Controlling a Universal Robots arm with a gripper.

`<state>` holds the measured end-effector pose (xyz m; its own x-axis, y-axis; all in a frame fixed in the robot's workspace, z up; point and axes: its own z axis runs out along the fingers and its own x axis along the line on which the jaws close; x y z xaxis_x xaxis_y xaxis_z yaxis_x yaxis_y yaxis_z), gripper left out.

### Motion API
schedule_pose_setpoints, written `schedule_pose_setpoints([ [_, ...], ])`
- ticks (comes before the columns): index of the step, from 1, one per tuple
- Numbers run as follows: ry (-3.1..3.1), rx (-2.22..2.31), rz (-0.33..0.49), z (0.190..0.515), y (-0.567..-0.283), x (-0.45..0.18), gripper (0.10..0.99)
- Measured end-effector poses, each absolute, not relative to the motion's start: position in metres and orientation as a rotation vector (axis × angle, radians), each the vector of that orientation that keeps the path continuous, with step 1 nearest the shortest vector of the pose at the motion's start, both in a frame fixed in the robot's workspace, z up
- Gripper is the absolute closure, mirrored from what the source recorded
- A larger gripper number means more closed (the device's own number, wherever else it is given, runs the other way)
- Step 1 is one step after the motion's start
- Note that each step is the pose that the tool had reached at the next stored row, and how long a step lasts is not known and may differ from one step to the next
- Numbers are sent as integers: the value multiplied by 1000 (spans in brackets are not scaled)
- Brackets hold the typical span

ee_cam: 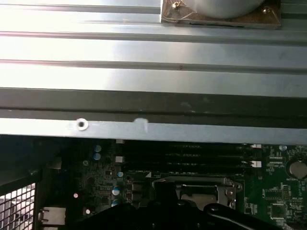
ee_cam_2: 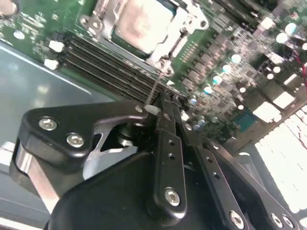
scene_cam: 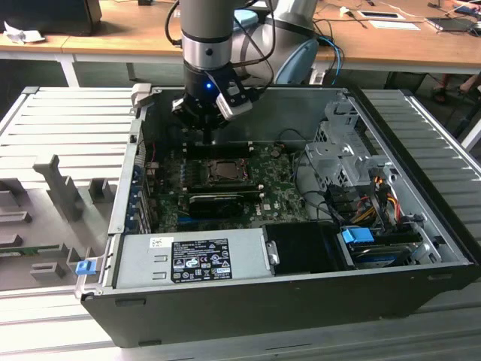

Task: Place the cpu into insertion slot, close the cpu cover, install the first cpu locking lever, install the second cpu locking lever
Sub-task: 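Install the first cpu locking lever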

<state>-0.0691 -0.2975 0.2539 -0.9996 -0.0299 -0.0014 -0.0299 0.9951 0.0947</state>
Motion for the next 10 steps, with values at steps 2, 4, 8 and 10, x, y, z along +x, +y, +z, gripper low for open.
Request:
schedule_pose_setpoints([
  [2, -3136, 47, -150, 252, -297, -59, 980],
  [4, -3134, 47, -180, 250, -297, -46, 980],
  [8, -3134, 56, -179, 240, -297, -45, 980],
  [10, -3134, 58, -179, 238, -297, -43, 980],
])
